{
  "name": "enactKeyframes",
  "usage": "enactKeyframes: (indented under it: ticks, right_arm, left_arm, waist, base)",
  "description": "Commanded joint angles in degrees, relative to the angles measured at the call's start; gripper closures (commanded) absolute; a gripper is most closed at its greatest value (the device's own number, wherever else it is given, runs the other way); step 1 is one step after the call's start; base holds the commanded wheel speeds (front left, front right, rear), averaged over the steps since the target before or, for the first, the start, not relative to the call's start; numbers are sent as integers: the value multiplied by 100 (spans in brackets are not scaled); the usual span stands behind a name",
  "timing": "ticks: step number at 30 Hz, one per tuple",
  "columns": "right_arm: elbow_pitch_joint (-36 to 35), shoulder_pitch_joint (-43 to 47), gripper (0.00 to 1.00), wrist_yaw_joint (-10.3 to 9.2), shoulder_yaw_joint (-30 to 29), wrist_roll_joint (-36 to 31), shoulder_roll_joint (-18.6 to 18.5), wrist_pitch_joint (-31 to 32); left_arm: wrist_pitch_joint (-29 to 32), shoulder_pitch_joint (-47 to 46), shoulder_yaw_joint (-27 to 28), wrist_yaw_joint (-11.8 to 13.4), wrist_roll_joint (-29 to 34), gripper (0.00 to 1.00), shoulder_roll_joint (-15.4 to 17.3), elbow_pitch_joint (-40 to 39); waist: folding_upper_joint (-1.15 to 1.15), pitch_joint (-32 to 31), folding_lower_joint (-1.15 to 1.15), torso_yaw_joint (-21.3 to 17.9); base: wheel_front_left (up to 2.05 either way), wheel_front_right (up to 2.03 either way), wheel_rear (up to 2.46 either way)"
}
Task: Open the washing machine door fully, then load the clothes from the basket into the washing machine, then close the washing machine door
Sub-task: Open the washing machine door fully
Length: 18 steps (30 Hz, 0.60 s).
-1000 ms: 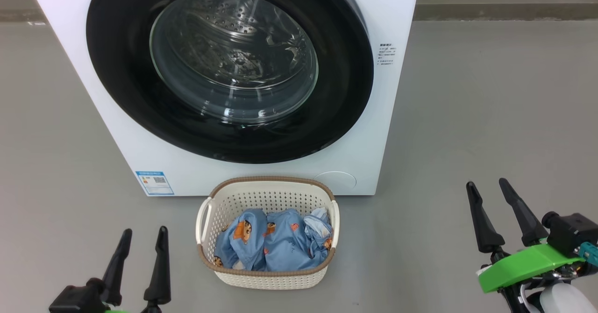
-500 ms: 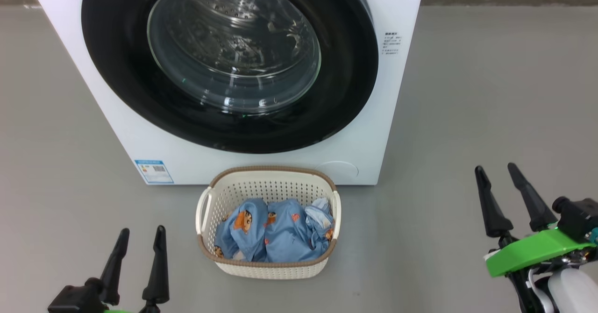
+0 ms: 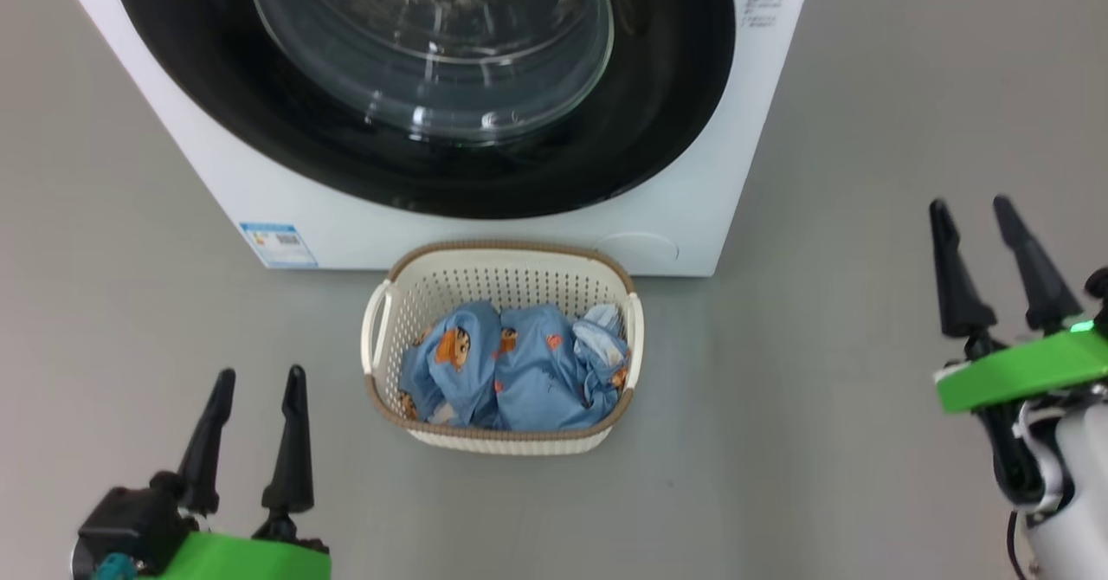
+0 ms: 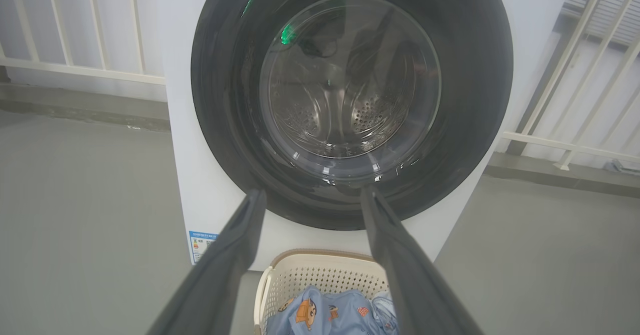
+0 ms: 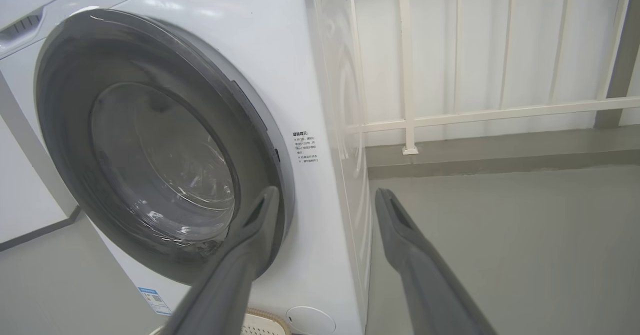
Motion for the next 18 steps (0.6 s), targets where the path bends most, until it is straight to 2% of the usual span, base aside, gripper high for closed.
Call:
enactKeyframes:
  ticks: [1,3,4,6,8,9,10,15,18]
  right_arm:
    - [-105,-309,0,33,39,226,-169,-70]
    - [-82,-479,0,33,17,342,-252,-70]
    - [-77,-570,6,33,3,417,-292,-70]
    - [-66,-759,50,33,-4,555,-390,-70]
    - [-62,-949,86,33,-14,726,-486,-70]
    - [-62,-949,86,33,-14,726,-486,-70]
    - [-47,-1040,100,33,-19,821,-529,-70]
    - [30,-1548,100,33,106,1769,-718,-70]
    - [179,-1902,100,33,332,2134,-1039,-6]
  left_arm:
    - [-60,-285,177,2,106,0,73,-238]
    - [-60,-351,193,2,119,0,56,-304]
    - [-60,-383,199,2,124,0,46,-333]
    - [-60,-449,199,2,129,0,27,-391]
    - [-60,-504,211,2,130,0,3,-436]
    - [-60,-504,211,2,130,0,3,-436]
    - [-60,-527,218,2,125,0,-12,-447]
    - [-60,-653,241,2,105,0,-97,-468]
    - [-60,-731,229,2,103,0,-136,-485]
  waist:
    - [0,329,-1,121]
    - [0,473,-1,166]
    - [0,550,-1,191]
    - [0,698,-1,242]
    - [0,832,-1,291]
    - [0,832,-1,291]
    - [0,895,-1,315]
    - [0,1165,-1,409]
    - [0,1291,-1,462]
  base:
    - [0,0,0]
    - [0,0,0]
    - [0,0,0]
    - [0,0,0]
    - [0,0,0]
    - [0,0,0]
    - [0,0,0]
    - [0,0,0]
    - [0,0,0]
